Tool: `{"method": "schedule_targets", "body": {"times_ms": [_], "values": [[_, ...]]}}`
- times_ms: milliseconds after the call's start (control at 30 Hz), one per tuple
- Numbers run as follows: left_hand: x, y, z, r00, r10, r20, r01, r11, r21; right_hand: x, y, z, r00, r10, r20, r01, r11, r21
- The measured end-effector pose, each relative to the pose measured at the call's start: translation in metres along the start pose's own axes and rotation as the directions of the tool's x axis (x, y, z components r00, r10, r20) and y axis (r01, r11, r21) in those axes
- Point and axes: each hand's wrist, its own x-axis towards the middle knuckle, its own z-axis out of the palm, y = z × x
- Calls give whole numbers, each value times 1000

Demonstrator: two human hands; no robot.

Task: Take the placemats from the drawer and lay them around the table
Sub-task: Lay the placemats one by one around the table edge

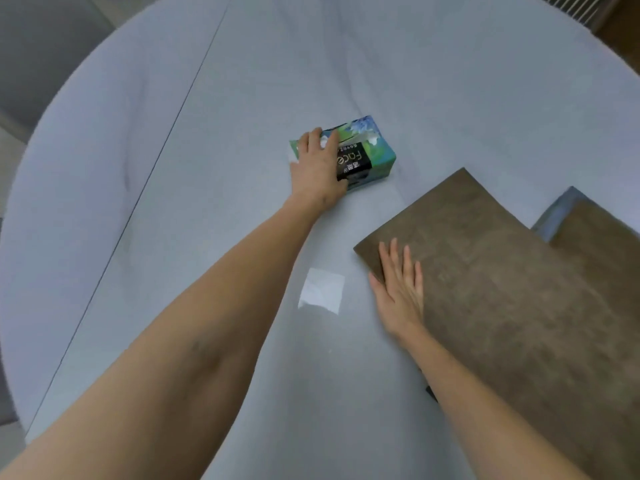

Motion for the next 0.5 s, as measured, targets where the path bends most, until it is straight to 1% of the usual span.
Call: {"method": "schedule_targets", "body": {"times_ms": [67,100,167,233,267,300,333,367,400,433,467,500], "values": [[10,6,8,999,39,3,-39,998,49,0,-1,-1,1000,3,9,-3,1000,-12],[10,7,12,997,68,39,-72,992,109,0,-1,-1,1000,5,9,-5,1000,-20],[8,4,23,975,135,175,-171,962,215,1,-1,0,1000,5,5,-5,999,-47],[10,-1,25,949,163,271,-230,944,236,2,0,-1,1000,6,8,-5,998,-66],[10,-1,22,945,168,281,-239,941,240,2,0,-1,1000,4,13,-3,998,-64],[8,1,16,950,185,253,-247,938,244,1,0,-1,1000,2,20,-1,998,-56],[2,5,10,958,216,187,-257,938,232,1,0,-1,1000,1,30,1,999,-47],[-8,9,4,964,246,96,-261,948,183,2,1,-2,999,-1,43,3,999,-37],[-23,13,-1,968,249,9,-249,965,85,3,1,-3,998,-2,63,3,1000,-25],[-41,16,-1,982,188,-29,-190,981,-50,4,1,-7,996,-1,90,2,1000,-6],[-60,18,0,997,81,8,-78,977,-199,3,1,-11,993,-3,118,0,1000,26],[-79,18,3,991,-49,124,87,942,-324,0,1,-15,990,-11,143,1,997,71]]}}
